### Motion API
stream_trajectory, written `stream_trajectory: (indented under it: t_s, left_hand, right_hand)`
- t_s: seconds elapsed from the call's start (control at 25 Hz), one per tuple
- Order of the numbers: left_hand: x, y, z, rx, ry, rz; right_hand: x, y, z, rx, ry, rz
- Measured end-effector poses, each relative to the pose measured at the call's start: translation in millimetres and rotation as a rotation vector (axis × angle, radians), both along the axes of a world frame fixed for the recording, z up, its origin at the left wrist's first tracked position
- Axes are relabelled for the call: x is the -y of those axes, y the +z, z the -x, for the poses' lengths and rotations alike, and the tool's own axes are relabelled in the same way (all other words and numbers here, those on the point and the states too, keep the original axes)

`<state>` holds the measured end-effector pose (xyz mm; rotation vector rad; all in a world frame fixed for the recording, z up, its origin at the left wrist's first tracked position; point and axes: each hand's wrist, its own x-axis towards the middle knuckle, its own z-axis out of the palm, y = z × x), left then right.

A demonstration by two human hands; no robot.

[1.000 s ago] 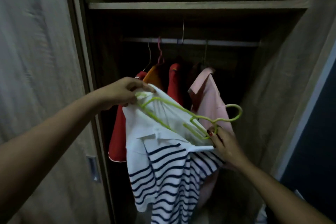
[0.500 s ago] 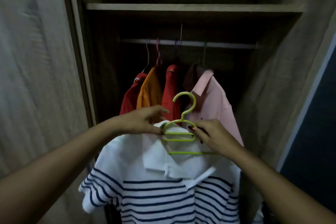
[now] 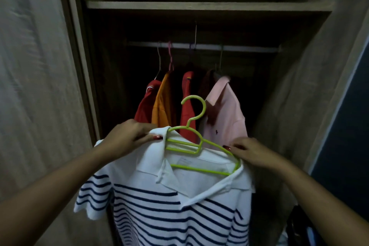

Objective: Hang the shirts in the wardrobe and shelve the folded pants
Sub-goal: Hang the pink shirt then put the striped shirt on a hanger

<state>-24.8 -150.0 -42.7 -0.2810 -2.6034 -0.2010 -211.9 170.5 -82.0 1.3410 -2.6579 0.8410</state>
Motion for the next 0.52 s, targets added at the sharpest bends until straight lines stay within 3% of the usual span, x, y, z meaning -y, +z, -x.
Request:
stream_trajectory:
  t_s: [0.12,0.28,0.4,0.52]
  left_hand:
    - [7.7,-6.4,-3.1,-0.012,-0.016,-0.006]
    - [15.8,-18.2,-3.7,-0.009,-0.005,0.028]
    - [19.9,-25.9,-5.2,-0.051,0.074,0.109]
    - [23.7,-27.4,-6.0,-0.134,0.090,0.127]
  right_hand:
    - [-3.0,-6.5,9.7,0.172,0.087,-0.131]
    - [7.6,-8.5,14.5,0.077,0.082,-0.271]
    - [15.0,3.1,8.0,-0.122,0.011,0.003]
    - [20.2,18.2,-4.6,0.029,0.075,0.313]
